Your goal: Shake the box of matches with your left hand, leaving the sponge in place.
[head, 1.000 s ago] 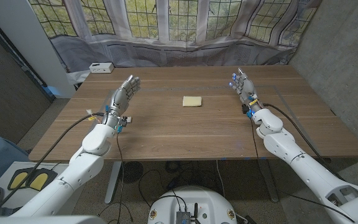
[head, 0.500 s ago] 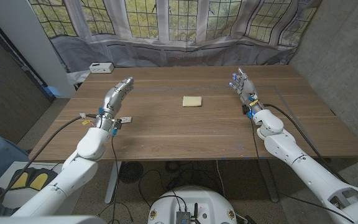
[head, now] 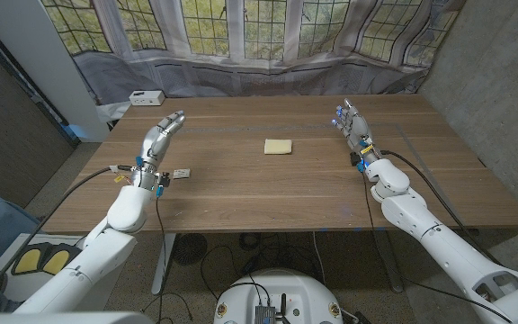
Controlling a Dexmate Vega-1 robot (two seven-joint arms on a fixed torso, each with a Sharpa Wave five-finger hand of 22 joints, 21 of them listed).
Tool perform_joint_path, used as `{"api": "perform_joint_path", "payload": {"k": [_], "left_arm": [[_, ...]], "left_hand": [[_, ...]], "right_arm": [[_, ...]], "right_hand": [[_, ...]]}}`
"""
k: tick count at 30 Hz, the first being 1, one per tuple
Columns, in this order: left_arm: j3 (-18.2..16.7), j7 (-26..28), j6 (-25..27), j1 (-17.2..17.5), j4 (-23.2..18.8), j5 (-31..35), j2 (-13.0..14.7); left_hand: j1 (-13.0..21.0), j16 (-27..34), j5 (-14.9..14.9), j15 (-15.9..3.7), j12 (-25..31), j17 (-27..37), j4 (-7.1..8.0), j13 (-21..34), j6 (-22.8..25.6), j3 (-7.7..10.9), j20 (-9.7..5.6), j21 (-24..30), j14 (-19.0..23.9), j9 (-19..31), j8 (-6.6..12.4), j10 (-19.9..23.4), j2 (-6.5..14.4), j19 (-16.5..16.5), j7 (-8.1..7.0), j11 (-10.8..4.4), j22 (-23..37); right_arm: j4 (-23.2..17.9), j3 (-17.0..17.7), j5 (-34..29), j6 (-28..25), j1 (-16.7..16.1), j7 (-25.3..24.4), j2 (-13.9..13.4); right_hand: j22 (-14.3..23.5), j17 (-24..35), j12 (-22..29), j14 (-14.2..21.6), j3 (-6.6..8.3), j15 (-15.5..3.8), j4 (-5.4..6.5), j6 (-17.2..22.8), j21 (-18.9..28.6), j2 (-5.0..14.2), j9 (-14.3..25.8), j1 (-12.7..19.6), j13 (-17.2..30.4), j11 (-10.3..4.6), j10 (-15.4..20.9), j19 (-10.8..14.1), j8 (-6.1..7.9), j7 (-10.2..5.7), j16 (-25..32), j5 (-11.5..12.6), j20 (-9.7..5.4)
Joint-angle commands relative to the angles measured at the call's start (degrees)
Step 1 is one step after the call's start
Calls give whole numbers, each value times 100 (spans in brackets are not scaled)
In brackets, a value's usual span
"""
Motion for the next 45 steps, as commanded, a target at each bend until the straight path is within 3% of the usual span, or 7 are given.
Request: {"api": "perform_joint_path", "payload": {"k": [1, 6, 9, 21, 33, 40, 45], "left_arm": [[-215, 449, 320, 181, -187, 532, 179], [-339, 663, 597, 370, -426, 781, 296], [-399, 745, 765, 462, -555, 923, 379], [-552, 851, 1419, 736, -1026, 1429, 760], [-595, 996, 2097, 869, -1436, 1550, 771], [-730, 955, 3175, 1105, -2079, 1934, 1141], [-846, 780, 3251, 1168, -2147, 1997, 1397]], "left_hand": [[130, -32, -14, -10, 23, 14, -33, 25, 102, 47, 9, -7, 66, 29, 17, 67, -17, 77, -26, -64, 23], [308, -54, -10, -64, 19, 13, -84, 27, 136, 114, 7, -33, 67, 32, 13, 115, -30, 69, -70, -113, 19], [721, -74, -5, -99, 33, 9, -126, 31, 327, 251, -104, -71, 119, 36, 49, 287, -97, 87, -125, -240, 15], [1864, -131, 12, -380, -24, 1, -153, 40, 508, 533, -173, -164, 94, 45, 19, 500, -421, 20, -417, -633, 3], [2402, -113, 46, -516, -37, -4, -134, 43, 635, 571, -228, -155, 170, 48, 20, 638, -686, 74, -598, -823, -1], [3290, -144, 96, -743, -134, -7, -127, 50, 497, 706, -261, -166, 100, 56, -77, 572, -751, 108, -915, -1091, -8], [3574, -149, 94, -840, -164, -9, -123, 53, 436, 746, -272, -166, 83, 60, -102, 530, -739, 126, -1000, -1135, -10]], "right_arm": [[287, -62, 6, 101, 133, 91, 149], [410, -106, 7, 117, 215, 153, 215], [450, -134, -4, 108, 248, 175, 237], [275, -155, -50, 51, 167, 103, 190], [29, -33, 60, -117, 69, 46, 25], [87, 43, 152, -48, 73, 126, 9], [-177, 53, 43, -230, -71, -218, -52]], "right_hand": [[17, 19, 33, 46, -4, -3, -28, 81, 21, 33, 34, 20, 21, -15, 28, 54, 27, -3, 28, 20, 32], [17, 18, 32, 47, -2, -2, -33, 83, 19, 36, 34, 25, 21, -13, 32, 52, 27, -8, 27, 20, 35], [17, 18, 33, 47, -1, 2, -36, 85, 17, 38, 34, 28, 22, -14, 35, 48, 26, -9, 27, 20, 40], [17, 12, 27, 40, 12, 6, -59, 91, 14, 48, 35, 58, 23, -34, 31, 45, 24, -23, 19, 19, 50], [17, 11, 24, 43, 14, 10, -73, 98, 12, 48, 36, 70, 25, -35, 32, 41, 24, -37, 18, 16, 67], [18, 8, 56, 77, 33, -8, -91, 213, 21, 76, 37, 100, 28, -38, 126, 66, 62, -28, 28, 14, 60], [18, 7, 59, 87, 42, -12, -100, 223, 21, 88, 37, 116, 29, -38, 142, 68, 61, -37, 30, 14, 59]]}}
